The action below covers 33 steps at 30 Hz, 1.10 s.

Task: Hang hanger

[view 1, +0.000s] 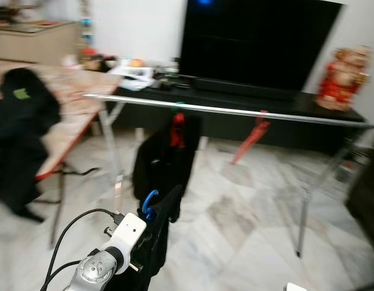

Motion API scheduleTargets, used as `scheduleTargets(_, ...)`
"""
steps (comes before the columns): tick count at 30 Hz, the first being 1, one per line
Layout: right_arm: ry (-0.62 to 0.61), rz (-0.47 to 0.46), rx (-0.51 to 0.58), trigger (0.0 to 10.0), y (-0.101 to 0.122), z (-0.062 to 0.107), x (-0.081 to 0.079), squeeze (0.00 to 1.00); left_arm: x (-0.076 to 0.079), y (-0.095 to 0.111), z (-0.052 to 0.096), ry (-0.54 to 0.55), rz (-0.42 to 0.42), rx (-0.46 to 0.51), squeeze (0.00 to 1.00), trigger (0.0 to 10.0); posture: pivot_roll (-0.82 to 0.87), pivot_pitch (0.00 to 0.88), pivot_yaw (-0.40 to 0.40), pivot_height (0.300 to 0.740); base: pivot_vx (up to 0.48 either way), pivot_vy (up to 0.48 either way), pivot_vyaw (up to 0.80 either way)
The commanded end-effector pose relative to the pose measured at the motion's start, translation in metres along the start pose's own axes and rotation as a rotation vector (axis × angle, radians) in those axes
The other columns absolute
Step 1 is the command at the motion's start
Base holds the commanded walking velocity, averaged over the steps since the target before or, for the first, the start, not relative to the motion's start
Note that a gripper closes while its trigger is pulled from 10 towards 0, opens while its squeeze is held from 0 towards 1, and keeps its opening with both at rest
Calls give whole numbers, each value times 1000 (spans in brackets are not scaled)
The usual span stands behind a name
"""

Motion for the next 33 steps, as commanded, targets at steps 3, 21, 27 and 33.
scheduleTargets(3, 0, 7, 17, 10000, 5, 0, -1, 0, 6, 12, -3, -23, -8, 38, 0, 10000, 190, 0, -115, 740, 354, 0, 0)
scheduleTargets(21, 38, 57, 27, 10000, 11, -1, -2, 0, 6, 16, -6, -20, -6, 44, 0, 10000, 185, 0, -122, 740, 366, 0, 0)
scheduleTargets(27, 29, 39, 15, 10000, 8, -1, -1, 0, 9, 17, -7, -33, -12, 43, 0, 10000, 185, 0, -122, 740, 372, 0, 0)
scheduleTargets(33, 44, 41, 18, 10000, 11, -1, -3, 0, 10, 21, -10, -41, -19, 55, 0, 10000, 181, 0, -122, 740, 376, 0, 0)
Point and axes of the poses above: a point about 5 cm out from each wrist's last joint towards the gripper, its own z axis pointing back from the gripper into the wrist, its own y axis along the axis of the wrist's last joint, x = y × z, the point moved 5 cm from there along -z, pointing out of the wrist towards the gripper, and after that the axes turned 6 degrees about z, right-handed, at the moved point
